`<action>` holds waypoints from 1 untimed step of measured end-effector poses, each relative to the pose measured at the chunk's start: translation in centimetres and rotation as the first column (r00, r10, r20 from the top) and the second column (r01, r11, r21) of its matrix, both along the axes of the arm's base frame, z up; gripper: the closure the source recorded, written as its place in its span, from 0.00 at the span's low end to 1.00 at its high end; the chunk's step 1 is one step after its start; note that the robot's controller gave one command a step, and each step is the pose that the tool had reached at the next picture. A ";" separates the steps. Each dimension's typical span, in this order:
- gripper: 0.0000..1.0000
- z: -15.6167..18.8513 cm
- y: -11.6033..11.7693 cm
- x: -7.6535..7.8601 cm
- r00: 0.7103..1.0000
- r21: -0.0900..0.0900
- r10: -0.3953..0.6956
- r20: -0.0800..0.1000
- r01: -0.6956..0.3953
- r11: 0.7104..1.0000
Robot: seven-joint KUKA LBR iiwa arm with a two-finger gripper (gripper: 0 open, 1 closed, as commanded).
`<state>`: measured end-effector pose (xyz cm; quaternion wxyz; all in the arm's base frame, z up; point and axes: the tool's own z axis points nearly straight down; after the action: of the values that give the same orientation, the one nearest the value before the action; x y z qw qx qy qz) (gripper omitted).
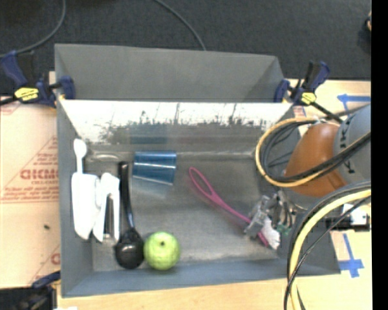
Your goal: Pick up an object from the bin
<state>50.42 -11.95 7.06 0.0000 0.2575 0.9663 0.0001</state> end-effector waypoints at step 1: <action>1.00 0.6 0.0 -0.1 1.000 0.000 0.002 -0.002 -0.002 1.000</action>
Offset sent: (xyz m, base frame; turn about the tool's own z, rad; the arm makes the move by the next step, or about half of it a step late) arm 0.0000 0.0000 0.0224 0.0000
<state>50.31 -11.95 7.67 -0.0009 0.2568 0.9665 -0.0002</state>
